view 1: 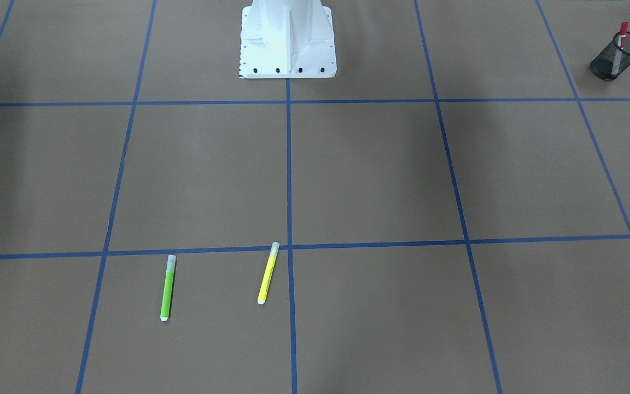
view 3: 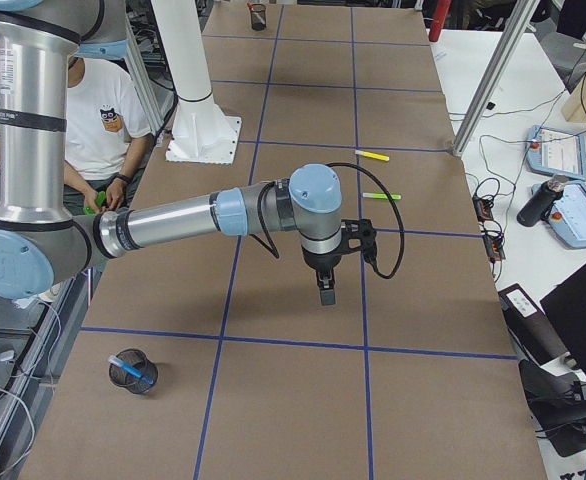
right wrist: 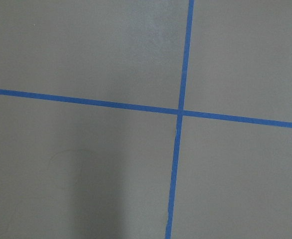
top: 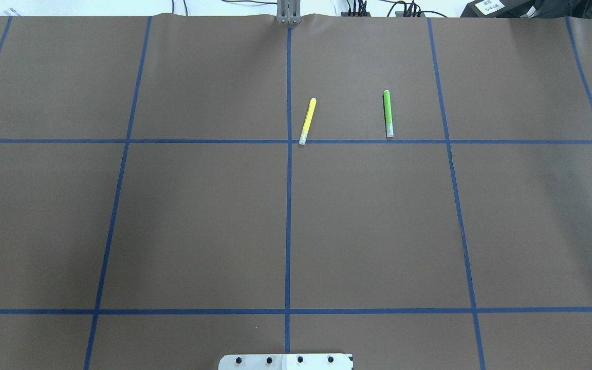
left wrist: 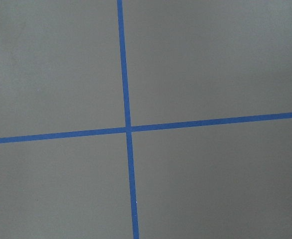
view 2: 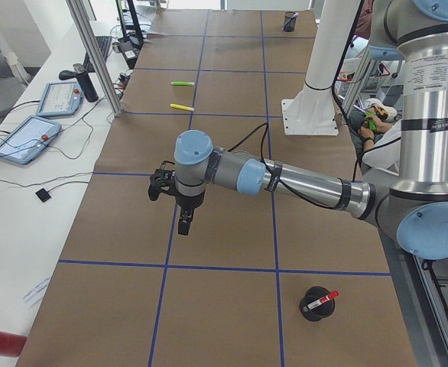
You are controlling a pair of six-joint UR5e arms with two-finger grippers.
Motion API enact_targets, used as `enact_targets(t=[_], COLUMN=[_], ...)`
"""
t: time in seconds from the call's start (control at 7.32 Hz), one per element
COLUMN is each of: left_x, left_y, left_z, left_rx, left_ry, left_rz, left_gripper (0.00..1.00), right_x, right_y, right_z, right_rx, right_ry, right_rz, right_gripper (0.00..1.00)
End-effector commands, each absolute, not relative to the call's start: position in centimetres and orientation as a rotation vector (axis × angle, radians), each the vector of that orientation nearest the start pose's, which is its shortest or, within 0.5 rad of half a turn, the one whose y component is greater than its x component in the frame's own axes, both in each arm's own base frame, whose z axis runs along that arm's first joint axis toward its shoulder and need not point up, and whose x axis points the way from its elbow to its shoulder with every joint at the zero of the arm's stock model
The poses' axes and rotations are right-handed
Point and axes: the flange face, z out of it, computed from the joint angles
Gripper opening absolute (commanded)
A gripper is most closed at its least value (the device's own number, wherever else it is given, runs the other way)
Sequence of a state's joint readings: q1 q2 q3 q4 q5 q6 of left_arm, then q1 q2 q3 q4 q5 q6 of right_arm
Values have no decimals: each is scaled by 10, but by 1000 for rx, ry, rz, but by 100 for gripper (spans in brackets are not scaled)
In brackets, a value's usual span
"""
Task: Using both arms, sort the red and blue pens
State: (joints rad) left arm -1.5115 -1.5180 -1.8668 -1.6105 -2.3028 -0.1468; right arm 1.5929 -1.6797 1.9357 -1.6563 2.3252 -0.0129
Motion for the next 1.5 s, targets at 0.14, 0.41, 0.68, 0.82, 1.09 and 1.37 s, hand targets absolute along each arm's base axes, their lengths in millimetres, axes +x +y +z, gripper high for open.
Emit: enact_targets(t=[0.14,0.41,0.68,0.82,1.09,1.37], left_x=[-37,-38,-38,-38,-35,-35], left_y=[-477,-477,-477,-477,-477,-477], left_z=[530,530,530,529,528,530], left_rx=[204,206,206,207,200,196], left_ry=[753,753,753,753,787,787], left_rz=[26,26,26,26,31,31], left_gripper=[100,100,100,100,100,100], right_x=[75,75,73,73,72,71], right_y=[-442,-442,-443,-443,-443,-443], right_z=[543,546,548,548,548,551], right_rx=[170,165,160,160,157,152], right_ry=[-746,-744,-745,-748,-750,-751], right_rz=[-53,-51,-54,-54,-54,-54], right_gripper=[100,100,100,100,100,100])
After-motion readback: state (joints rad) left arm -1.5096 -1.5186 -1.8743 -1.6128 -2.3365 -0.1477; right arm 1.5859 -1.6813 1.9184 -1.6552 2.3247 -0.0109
